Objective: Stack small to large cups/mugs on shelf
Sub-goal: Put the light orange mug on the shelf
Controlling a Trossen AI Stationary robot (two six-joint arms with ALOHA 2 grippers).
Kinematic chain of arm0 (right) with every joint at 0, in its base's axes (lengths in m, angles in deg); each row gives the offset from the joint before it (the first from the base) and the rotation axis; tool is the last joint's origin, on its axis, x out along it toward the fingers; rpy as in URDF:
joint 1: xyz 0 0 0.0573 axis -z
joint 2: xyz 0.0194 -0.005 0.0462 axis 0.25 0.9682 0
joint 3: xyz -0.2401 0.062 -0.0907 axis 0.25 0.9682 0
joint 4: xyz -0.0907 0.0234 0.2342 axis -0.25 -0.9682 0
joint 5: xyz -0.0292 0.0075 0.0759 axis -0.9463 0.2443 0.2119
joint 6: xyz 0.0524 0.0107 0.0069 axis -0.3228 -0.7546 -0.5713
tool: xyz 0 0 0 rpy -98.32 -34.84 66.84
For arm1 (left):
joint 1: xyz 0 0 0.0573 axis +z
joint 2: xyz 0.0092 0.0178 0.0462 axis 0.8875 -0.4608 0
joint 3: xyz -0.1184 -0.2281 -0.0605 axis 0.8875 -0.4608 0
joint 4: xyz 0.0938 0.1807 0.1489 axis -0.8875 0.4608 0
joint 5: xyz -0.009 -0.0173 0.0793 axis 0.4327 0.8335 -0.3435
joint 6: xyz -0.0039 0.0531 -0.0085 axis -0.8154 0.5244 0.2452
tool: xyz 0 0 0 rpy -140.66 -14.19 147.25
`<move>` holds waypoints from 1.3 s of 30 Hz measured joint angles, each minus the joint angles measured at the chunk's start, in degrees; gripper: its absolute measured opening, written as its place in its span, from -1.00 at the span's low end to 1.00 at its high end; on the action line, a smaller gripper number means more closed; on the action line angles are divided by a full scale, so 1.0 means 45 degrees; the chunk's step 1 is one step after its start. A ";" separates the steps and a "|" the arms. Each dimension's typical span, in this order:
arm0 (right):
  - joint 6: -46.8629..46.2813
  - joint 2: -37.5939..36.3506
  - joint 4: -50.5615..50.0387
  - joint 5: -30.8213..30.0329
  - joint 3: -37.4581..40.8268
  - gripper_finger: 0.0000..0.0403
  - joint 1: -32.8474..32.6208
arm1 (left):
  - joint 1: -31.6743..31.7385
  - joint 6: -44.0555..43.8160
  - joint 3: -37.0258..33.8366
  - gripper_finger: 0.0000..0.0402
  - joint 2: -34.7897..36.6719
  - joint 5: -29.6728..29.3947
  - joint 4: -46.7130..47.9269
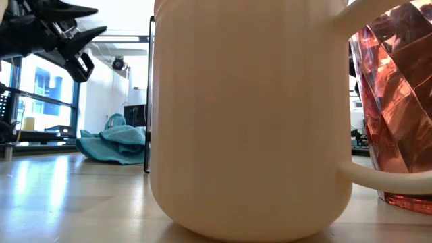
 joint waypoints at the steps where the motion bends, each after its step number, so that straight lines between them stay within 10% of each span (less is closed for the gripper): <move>1: 0.0149 0.0000 -0.0162 -0.0028 0.0000 -0.35 0.0000 | -0.0003 -0.0059 0.0000 -0.39 0.0000 0.0281 -0.0024; 21: 0.1072 0.0000 -0.0124 -0.2722 0.0000 -0.35 0.0000 | -0.0341 -0.2766 0.0000 -0.39 -0.0385 0.3193 -0.3677; 30: 0.1078 0.0000 -0.0121 -0.2901 0.0000 -0.35 0.0000 | -0.1917 -0.0053 0.0280 -0.39 -0.2064 0.2193 -0.7187; 39: 0.1690 0.0000 -0.0116 -0.2921 0.0000 -0.35 0.0000 | -0.2939 0.2270 0.3148 -0.39 -0.4725 0.2251 -0.5926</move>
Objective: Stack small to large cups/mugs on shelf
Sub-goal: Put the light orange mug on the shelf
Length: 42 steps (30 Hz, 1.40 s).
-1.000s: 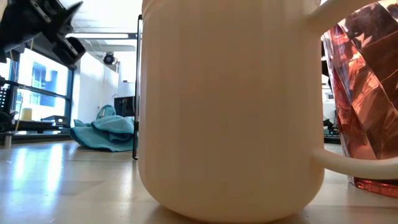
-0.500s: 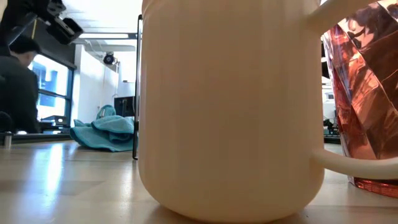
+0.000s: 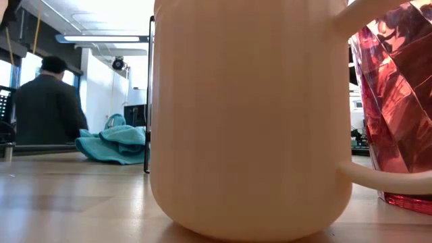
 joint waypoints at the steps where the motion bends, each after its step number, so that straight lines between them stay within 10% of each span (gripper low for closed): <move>1: 0.0048 0.0000 0.0000 -0.0060 0.0000 -0.35 0.0000 | -0.0093 0.0154 0.0408 -0.39 -0.0464 0.0081 0.0336; 25: 0.0213 -0.0005 -0.0447 -0.0213 0.0000 -0.35 0.0000 | -0.0985 0.2768 1.2340 -0.39 -1.2016 0.0689 1.1043; 42: 0.1725 -0.0054 0.0015 0.0948 0.0000 -0.35 0.0000 | -0.2402 -0.0448 1.5008 -0.39 -1.6080 -0.0543 1.3471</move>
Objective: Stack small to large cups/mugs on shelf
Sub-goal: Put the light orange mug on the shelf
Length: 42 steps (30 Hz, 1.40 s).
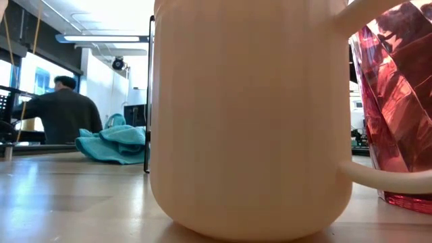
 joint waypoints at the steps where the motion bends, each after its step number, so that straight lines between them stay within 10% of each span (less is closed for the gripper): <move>1: 0.0000 -0.0019 0.0091 0.0010 0.0000 -0.35 0.0000 | -0.0137 -0.0278 0.0005 -0.39 -0.0086 -0.0298 -0.0022; 11: -0.0116 -0.0023 0.0743 0.0019 -0.0004 -0.35 0.0000 | -0.0852 -0.3224 0.0000 -0.39 -0.0149 -0.2906 0.2112; 29: -0.0143 -0.0038 0.0888 -0.0030 -0.0005 -0.35 0.0000 | -0.1510 -1.0099 -0.0010 -0.39 -0.1719 -0.4003 0.1793; 42: 0.0290 -0.0043 0.0937 0.0406 -0.0005 -0.35 0.0000 | -0.1488 -1.1348 -0.0005 -0.39 -0.2587 -0.4037 0.1526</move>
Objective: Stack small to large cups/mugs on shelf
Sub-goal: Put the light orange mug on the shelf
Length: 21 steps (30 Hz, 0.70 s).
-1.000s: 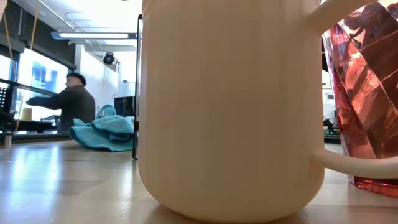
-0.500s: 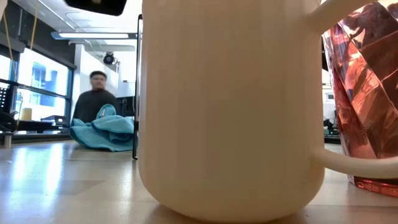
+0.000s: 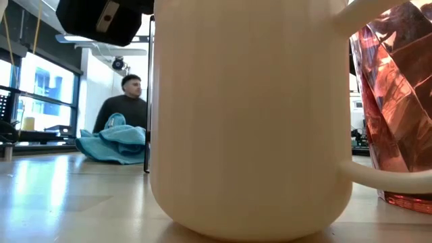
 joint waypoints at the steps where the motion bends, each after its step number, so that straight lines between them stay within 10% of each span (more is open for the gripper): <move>1: 0.0065 0.0000 0.0000 0.0022 0.0000 -0.35 0.0000 | 0.0004 -0.0026 0.0000 -0.39 0.0000 -0.0001 0.0092; 10: 0.0284 0.0000 0.0000 0.0036 0.0000 -0.35 0.0000 | -0.0005 -0.0426 0.0286 -0.39 -0.0013 0.0018 0.1349; 21: 0.0284 0.0005 -0.0091 0.0036 0.0000 -0.35 0.0000 | -0.0005 -0.0214 0.4954 -0.39 -0.0085 -0.0766 0.7401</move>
